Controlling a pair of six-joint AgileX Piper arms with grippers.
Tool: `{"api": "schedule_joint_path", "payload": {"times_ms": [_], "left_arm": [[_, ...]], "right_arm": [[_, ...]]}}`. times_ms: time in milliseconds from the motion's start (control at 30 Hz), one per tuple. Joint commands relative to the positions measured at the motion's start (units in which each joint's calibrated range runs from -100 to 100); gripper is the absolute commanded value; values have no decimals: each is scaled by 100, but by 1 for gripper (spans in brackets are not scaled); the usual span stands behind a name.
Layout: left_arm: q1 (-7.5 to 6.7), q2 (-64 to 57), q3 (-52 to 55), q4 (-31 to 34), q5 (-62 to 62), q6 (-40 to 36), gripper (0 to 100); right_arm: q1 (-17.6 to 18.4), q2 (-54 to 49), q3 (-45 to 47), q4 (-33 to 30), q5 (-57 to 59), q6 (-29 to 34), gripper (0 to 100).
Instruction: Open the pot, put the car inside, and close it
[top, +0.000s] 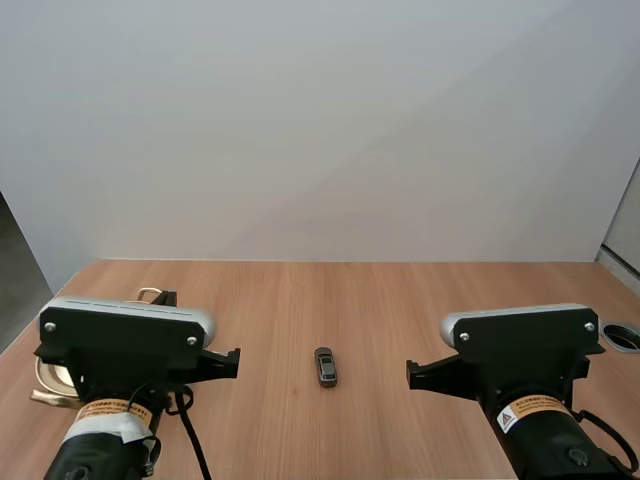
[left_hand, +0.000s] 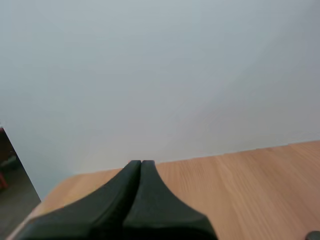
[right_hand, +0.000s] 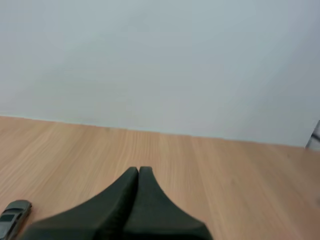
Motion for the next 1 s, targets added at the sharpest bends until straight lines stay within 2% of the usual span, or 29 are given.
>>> {"api": "schedule_joint_path", "payload": {"times_ms": [0, 67, 133, 200, 233, 300, 333, 400, 500, 633, 700, 767, 833, 900, 967], "left_arm": [[1, 0, -411, 1435, -360, 211, 0], [1, 0, -799, 1926, -255, 211, 0], [1, 0, -1340, 1819, 395, 108, 0], [1, 0, -1916, 1620, 1471, -309, 0], [1, 0, -2236, 1620, 2140, -623, 0], [1, 106, -2748, 1806, 3302, -1178, 0], [1, 269, -2982, 2006, 3742, -1461, 0], [1, 651, -3319, 2544, 4333, -1981, 0], [7, 1421, -3778, 2959, 5252, -2383, 0], [54, 2744, -4286, 2959, 6986, -2383, 0], [54, 3341, -4521, 2892, 7714, -2383, 0], [54, 3766, -4717, 2701, 8161, -2373, 0], [54, 4077, -4918, 2435, 8458, -2256, 0], [54, 4282, -5069, 2161, 8627, -1875, 0], [54, 4325, -5102, 2182, 8644, -1485, 0]], "right_arm": [[-3, 0, 0, -1589, -1645, -91, 0], [-3, 0, 0, -2264, -2816, -370, 0], [-3, 0, 0, -2634, -3616, -718, 0], [-3, 0, 0, -2410, -4444, -750, 0], [-3, 0, 0, -2089, -4599, -750, 0], [-3, 0, -49, -1032, -4138, -670, 0], [-3, 0, -227, -564, -3660, -672, 0], [-3, 195, -846, 333, -1957, -662, 0], [-3, 930, -1878, 921, -386, -672, 0], [-3, 2341, -3161, 947, 1013, -1093, 0], [-3, 3135, -3916, 1155, 2286, -1492, 0], [-3, 3834, -4674, 1571, 4156, -1876, 0], [-3, 4546, -5339, 2280, 6198, -2132, 0], [-3, 5136, -5784, 3055, 7537, -2187, 0], [-3, 5519, -6087, 3679, 8470, -2187, 0]]}}
